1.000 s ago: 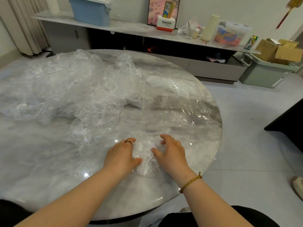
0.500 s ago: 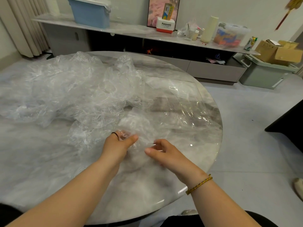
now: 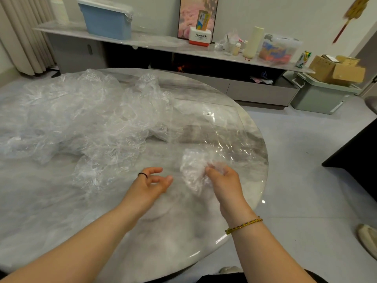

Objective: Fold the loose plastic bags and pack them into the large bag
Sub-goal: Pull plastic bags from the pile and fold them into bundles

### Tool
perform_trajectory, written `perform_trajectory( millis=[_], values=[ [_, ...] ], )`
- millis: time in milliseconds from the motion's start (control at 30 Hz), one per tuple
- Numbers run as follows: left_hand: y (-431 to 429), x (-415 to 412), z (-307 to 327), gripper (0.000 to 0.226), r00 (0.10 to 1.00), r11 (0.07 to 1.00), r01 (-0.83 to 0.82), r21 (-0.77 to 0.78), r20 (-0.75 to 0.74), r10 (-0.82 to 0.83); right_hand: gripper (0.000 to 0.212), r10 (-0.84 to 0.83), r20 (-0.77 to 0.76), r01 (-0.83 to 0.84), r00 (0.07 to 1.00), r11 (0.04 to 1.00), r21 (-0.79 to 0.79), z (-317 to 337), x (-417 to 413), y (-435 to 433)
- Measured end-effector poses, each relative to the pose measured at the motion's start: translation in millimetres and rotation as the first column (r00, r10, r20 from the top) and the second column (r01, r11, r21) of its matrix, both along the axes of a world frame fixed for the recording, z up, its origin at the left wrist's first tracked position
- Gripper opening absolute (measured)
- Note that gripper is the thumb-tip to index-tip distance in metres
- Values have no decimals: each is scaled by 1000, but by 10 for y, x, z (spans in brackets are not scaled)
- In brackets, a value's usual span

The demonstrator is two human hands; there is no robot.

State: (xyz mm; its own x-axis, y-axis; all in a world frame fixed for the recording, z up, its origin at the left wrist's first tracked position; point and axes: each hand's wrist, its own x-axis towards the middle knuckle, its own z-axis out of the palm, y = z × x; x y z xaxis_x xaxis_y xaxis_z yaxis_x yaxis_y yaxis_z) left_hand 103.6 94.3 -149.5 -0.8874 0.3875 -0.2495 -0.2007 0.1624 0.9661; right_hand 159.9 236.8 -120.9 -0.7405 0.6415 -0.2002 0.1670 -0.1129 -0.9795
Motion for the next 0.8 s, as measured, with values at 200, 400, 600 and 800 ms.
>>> perform_trajectory(
  millis=[200,400,600,800],
  values=[
    [242,-361,97,32,841,902,-21,-432,-495,-217,14,-153,-26,151,988,987,-55,220,27,374],
    [588,-610,-31,32,717,632,-67,-772,-478,-508,9,-194,-4,193,981,980,-41,187,30,545],
    [634,-590,-66,37,639,455,-80,-887,-396,-659,21,-200,-9,198,980,975,-103,161,44,619],
    [579,-683,-53,77,674,311,-43,-950,-257,-693,19,-181,0,180,983,979,-97,141,13,598]
  ],
)
